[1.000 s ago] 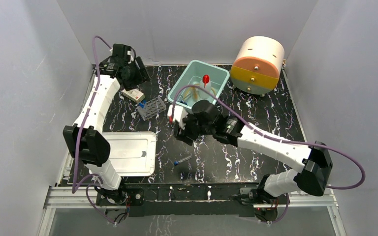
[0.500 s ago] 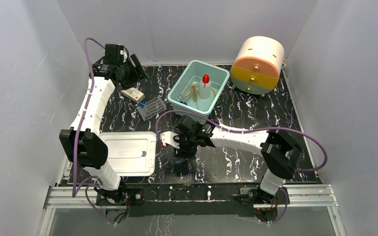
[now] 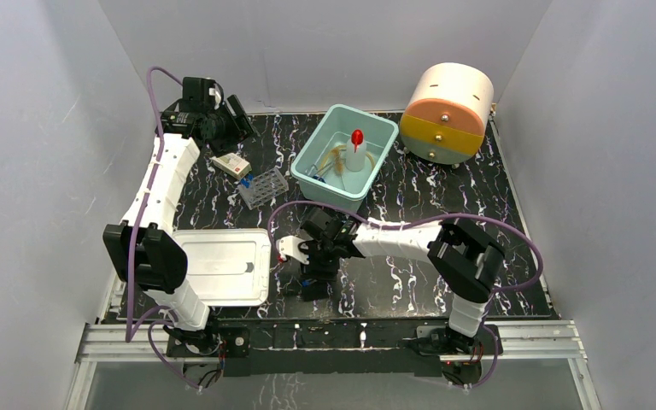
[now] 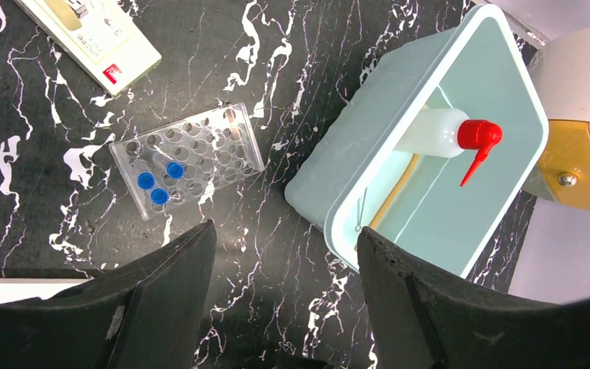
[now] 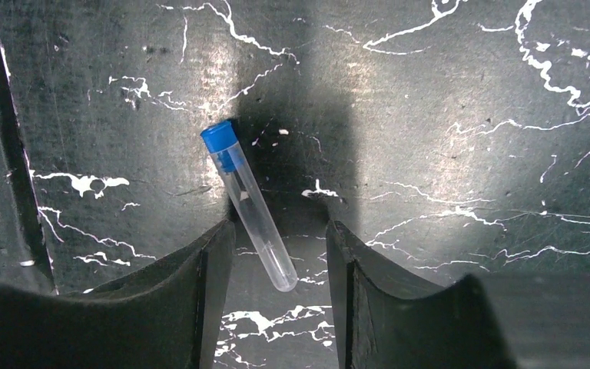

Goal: Organize the chemistry lab equipment

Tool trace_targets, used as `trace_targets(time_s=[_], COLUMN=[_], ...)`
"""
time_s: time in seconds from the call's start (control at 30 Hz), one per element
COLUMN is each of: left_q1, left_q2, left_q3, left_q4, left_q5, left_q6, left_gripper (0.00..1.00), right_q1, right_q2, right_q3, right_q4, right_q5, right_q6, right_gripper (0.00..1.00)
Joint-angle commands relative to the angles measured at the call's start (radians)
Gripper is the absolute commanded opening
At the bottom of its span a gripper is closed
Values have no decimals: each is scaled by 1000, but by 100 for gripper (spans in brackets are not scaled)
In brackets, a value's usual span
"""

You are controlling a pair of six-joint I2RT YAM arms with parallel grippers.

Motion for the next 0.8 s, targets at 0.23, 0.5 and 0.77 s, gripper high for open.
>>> trace_targets(time_s=[0.23, 0.5, 0.77], left_q1=[-2, -2, -2], left_q2=[-24, -41, -63], left_q3=[-27, -57, -81], left_q4=[9, 14, 15], left_q5=[31, 41, 46], left_q6=[1, -10, -17], left_gripper=[66, 66, 66], right_q1=[7, 24, 33], right_q2=[10, 25, 24], right_q3=[-37, -38, -32], right_q4=[53, 59, 77], right_q5=[-27, -5, 16], right_q6=[-27, -29, -1], right_gripper=[46, 27, 19])
